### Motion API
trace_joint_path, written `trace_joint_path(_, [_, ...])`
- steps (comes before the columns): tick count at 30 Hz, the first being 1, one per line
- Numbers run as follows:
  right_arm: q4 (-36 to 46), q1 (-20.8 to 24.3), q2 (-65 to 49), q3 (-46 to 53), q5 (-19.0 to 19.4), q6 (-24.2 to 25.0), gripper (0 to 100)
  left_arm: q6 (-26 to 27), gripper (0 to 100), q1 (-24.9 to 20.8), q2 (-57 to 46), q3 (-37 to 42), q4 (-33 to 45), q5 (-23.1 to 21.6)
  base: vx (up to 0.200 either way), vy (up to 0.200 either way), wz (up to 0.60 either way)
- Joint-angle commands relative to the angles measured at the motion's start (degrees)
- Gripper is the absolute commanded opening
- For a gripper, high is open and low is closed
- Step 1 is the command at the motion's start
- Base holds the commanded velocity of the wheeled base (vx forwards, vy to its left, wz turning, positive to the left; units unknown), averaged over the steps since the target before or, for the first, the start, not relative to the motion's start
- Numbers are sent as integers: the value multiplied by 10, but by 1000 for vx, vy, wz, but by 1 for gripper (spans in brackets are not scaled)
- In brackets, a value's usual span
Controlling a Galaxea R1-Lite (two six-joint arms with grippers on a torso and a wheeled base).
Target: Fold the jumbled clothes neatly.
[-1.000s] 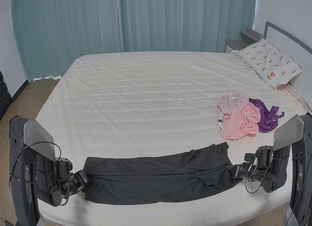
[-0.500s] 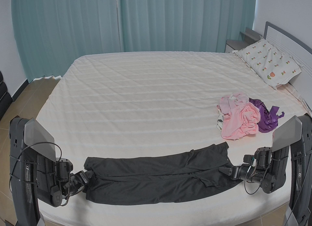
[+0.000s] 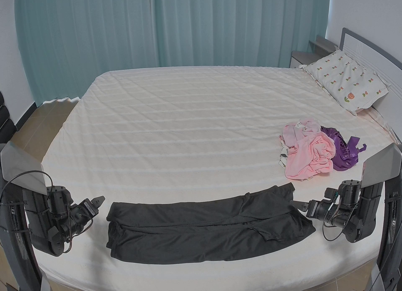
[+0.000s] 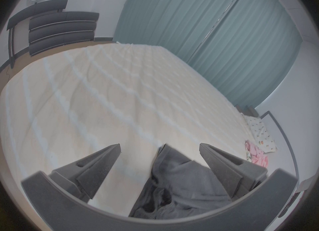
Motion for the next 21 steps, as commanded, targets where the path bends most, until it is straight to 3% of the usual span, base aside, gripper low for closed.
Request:
trace_joint_path(1, [-7,-1,-9,-9,-1,12,100,-1,100,-4,-32,-27,1,-3,0,0,0])
trace_joint_path(7, [-6,5,-2,-25,-8,40,100,-1,100,-44,-23,-175,179,-6,0,0,0])
trace_joint_path(8, [-6,5,6,-25,-9,40,100,-2,100,-58,23,-247,227,-14,0,0,0])
trace_joint_path(21, [-6,9,11,-24,-11,39,100,3,100,-86,59,-243,227,-18,0,0,0])
